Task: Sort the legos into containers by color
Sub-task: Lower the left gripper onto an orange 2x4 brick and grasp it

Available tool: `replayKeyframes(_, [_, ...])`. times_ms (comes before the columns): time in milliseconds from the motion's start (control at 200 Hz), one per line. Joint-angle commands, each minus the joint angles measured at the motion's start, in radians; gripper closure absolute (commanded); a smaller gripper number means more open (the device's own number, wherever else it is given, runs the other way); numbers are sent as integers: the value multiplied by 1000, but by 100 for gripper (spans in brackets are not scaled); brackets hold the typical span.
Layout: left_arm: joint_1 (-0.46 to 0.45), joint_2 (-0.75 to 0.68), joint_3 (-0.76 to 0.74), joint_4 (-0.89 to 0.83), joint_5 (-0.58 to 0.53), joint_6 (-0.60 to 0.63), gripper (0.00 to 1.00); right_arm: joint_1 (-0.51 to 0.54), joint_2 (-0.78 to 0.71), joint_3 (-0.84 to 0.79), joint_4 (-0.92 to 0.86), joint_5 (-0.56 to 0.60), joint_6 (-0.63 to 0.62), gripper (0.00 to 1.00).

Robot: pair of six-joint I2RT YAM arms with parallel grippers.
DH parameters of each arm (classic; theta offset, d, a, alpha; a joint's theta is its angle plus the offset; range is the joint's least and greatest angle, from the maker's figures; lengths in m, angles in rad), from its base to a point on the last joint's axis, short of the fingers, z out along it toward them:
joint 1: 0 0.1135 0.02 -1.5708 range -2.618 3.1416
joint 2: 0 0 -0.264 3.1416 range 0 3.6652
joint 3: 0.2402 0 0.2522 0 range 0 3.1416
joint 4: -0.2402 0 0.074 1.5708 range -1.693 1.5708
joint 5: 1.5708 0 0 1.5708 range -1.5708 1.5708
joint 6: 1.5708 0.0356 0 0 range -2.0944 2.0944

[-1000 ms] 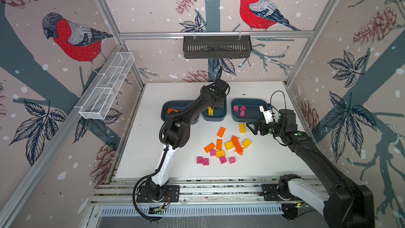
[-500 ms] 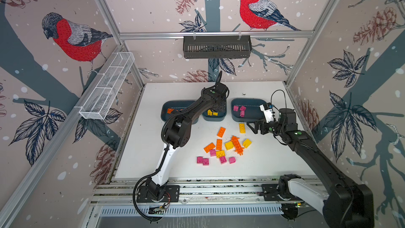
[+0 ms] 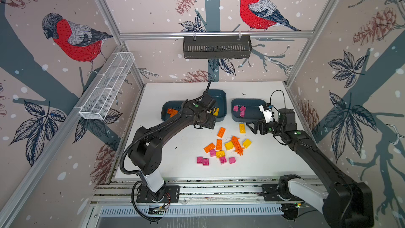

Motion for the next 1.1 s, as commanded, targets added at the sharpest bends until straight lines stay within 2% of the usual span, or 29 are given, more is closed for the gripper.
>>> replayKeyframes(0, [-30,-60,-86,19,29,85,20,6,1,-4,19,-15,-3,1])
replayKeyframes(235, [-70,-128,-258,83,110,251,24,16,-12,-19,17,-5,5,1])
replayKeyframes(415, [-77,-140,-358,180,192,326,27,29,-13,-27,19,4,11,0])
replayKeyframes(535, [-98,-108,-414,218,149,350,30,35,-4,-19,15,9,10,1])
replayKeyframes(806, [-111,-6,-393,216,121,414,38,38,13,-2,6,15,3,0])
replayKeyframes(996, [-110,5,-409,226,107,463,45,39,28,2,5,18,-1,1])
replayKeyframes(1096, [-110,18,-406,242,104,474,46,42,39,5,13,15,5,1])
